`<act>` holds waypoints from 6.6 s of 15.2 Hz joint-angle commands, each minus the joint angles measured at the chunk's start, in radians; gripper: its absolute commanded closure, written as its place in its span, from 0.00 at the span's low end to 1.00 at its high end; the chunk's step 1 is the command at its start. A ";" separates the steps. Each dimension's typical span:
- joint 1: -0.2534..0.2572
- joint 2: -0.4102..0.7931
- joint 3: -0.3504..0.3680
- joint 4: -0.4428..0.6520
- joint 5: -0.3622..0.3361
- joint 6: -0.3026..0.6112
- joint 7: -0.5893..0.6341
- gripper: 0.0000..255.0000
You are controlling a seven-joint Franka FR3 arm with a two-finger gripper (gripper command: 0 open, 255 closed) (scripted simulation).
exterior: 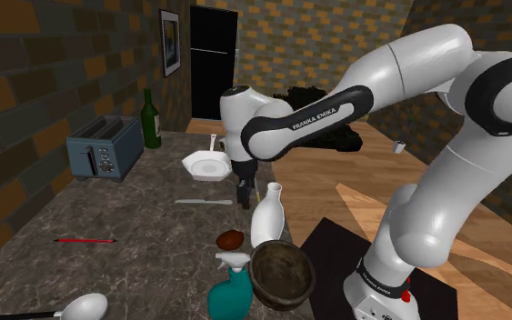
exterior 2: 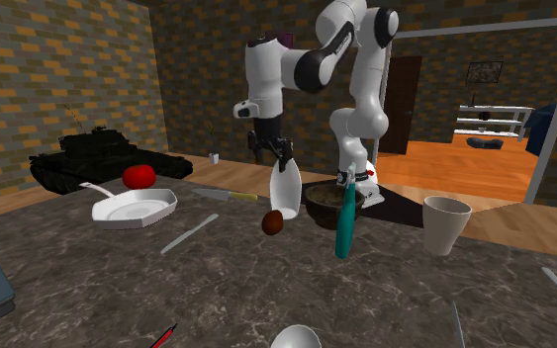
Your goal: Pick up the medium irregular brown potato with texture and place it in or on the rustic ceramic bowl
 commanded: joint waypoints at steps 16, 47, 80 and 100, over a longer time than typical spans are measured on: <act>0.088 0.391 0.072 0.064 -0.273 0.227 0.027 0.00; 0.079 0.277 0.086 0.079 -0.210 0.113 -0.041 1.00; 0.206 -0.264 0.173 -0.133 0.055 -0.197 -0.056 1.00; 0.258 -0.264 0.249 -0.339 0.119 -0.001 0.035 1.00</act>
